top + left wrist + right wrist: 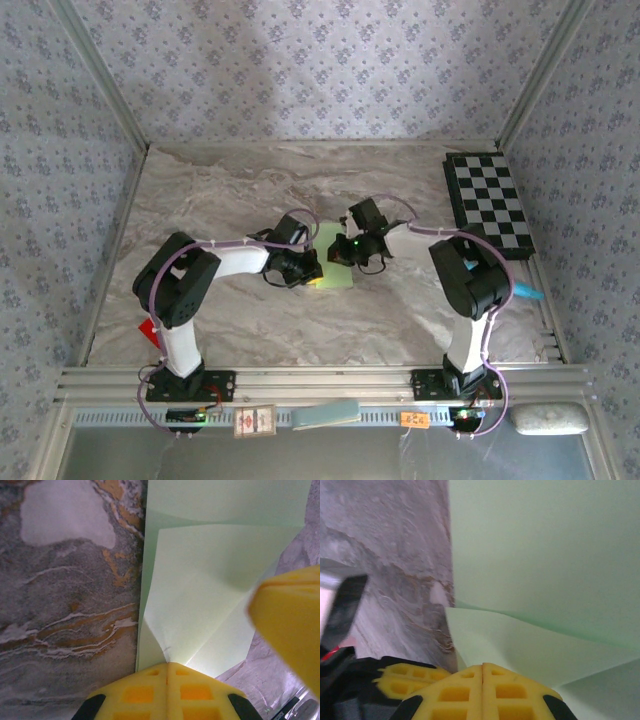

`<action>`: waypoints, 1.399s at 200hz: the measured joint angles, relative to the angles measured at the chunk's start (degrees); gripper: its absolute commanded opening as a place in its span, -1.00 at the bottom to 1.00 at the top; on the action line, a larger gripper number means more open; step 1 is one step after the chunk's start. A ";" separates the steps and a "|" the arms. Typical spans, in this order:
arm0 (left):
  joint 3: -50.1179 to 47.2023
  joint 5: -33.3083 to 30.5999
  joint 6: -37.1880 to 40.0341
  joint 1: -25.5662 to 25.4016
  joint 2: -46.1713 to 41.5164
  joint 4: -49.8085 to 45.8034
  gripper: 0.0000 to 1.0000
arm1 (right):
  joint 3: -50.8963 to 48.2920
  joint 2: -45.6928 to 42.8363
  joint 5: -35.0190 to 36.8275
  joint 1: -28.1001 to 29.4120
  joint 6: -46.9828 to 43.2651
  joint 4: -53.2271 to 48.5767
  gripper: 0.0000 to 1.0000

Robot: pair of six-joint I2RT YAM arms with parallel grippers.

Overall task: Fold a paper plane with a square sheet of paper (pick it up from the middle)
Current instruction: Fold the triangle a second time at the center of the table.

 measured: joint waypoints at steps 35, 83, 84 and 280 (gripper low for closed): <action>0.02 0.17 0.00 -0.02 0.09 0.22 -1.00 | -0.46 2.23 -1.70 -2.49 0.39 0.94 -0.93; -0.11 0.46 -0.04 -0.02 0.46 1.44 -1.00 | 0.55 4.02 -5.38 -10.32 -1.64 1.46 -0.93; -0.11 0.48 -0.04 -0.02 0.46 1.46 -1.00 | 0.59 4.04 -5.35 -10.40 -1.68 1.42 -0.93; 9.09 -2.99 1.07 0.17 -0.39 -4.81 -0.71 | -7.15 -11.96 4.35 -5.18 11.45 -0.57 -0.32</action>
